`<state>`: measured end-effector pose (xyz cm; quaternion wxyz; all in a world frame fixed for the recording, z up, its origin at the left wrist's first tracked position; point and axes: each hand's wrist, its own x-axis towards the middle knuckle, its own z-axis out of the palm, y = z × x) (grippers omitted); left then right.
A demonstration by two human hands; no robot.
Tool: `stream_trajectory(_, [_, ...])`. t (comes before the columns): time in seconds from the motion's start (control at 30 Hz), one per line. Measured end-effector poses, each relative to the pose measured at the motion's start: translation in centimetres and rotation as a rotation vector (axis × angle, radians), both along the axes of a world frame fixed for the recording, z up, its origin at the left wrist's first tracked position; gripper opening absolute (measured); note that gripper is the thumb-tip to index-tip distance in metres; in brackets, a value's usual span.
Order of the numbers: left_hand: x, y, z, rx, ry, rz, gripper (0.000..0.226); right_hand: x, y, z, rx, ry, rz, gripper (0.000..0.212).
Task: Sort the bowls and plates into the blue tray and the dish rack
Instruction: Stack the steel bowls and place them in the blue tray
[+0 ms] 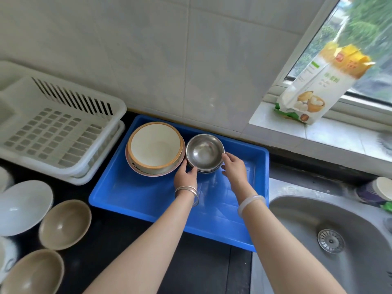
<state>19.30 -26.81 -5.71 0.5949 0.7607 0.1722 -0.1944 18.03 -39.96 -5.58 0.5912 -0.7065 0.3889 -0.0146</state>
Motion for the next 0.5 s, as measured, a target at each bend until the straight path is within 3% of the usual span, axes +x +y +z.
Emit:
stream_trajectory(0.2, [-1.9, 4.7, 1.8, 0.074, -0.11, -0.142, 0.04, -3.9, 2.8, 2.0, -0.193, -0.041, 0.041, 0.031])
stream_trajectory(0.5, [-10.2, 18.8, 3.3, 0.335, -0.28, -0.007, 0.035, -9.0, 15.9, 2.2, -0.052, -0.001, 0.45, 0.021])
